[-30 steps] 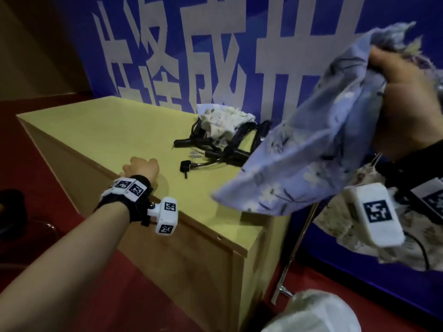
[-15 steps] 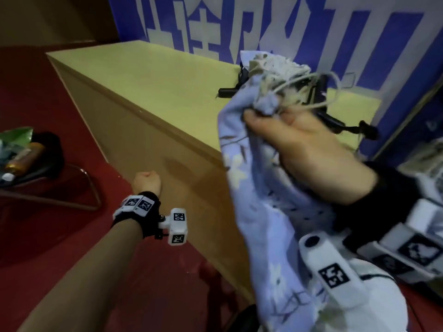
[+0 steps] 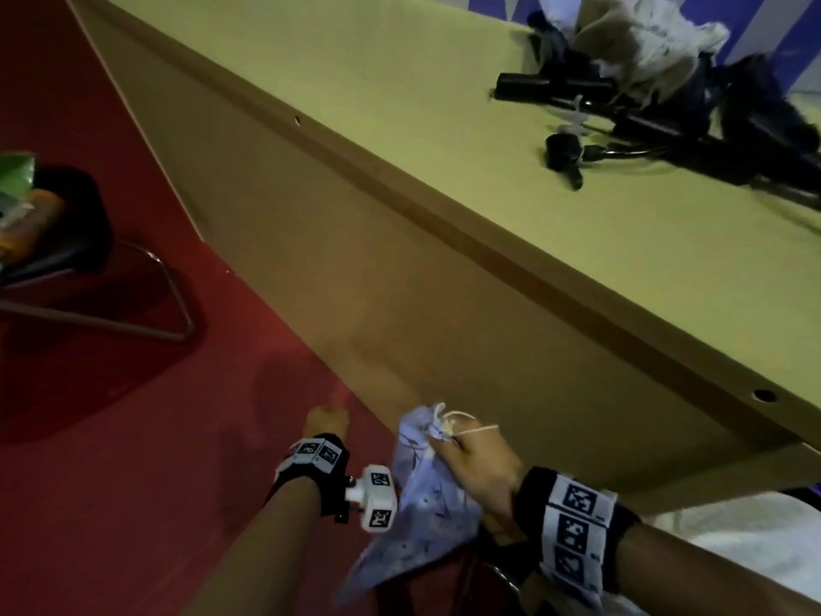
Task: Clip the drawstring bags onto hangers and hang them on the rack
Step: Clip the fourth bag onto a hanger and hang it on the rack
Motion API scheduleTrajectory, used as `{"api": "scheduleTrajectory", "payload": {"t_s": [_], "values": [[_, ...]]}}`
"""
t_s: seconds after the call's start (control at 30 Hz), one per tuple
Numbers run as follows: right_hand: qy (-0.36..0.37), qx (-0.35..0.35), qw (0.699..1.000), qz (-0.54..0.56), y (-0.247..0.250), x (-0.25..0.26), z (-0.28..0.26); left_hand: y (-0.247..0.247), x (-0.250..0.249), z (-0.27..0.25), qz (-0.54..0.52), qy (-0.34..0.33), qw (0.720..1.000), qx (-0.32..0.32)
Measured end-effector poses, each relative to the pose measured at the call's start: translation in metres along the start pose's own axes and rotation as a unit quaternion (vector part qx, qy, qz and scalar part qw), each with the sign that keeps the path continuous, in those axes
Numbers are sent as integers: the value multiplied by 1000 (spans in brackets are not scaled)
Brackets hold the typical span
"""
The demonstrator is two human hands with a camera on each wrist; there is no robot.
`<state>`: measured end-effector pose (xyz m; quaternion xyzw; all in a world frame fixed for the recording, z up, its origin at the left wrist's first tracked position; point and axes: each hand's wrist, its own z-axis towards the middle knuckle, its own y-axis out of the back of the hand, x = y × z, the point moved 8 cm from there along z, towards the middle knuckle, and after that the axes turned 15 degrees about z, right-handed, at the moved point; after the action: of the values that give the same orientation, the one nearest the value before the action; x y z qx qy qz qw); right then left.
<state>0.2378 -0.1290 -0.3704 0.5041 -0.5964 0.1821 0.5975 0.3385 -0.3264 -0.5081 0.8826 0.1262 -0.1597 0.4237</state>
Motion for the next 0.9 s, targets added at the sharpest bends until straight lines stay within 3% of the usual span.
{"api": "scheduleTrajectory", "payload": {"t_s": [0.13, 0.27, 0.6, 0.77, 0.9], "values": [[-115, 38, 985, -122, -11, -60, 12, -46, 17, 27, -23, -4, 998, 51], [-211, 9, 975, -76, -6, -99, 14, -83, 36, 43, -38, 14, 995, 91], [-238, -85, 966, -57, 0, -142, 26, -167, 78, 88, 56, 13, 988, 146], [-236, -93, 967, 1, -5, -156, 24, -198, 92, 114, 39, 49, 988, 143], [-206, -95, 974, -18, -5, -167, 25, -222, 106, 134, 56, 71, 984, 151]]}}
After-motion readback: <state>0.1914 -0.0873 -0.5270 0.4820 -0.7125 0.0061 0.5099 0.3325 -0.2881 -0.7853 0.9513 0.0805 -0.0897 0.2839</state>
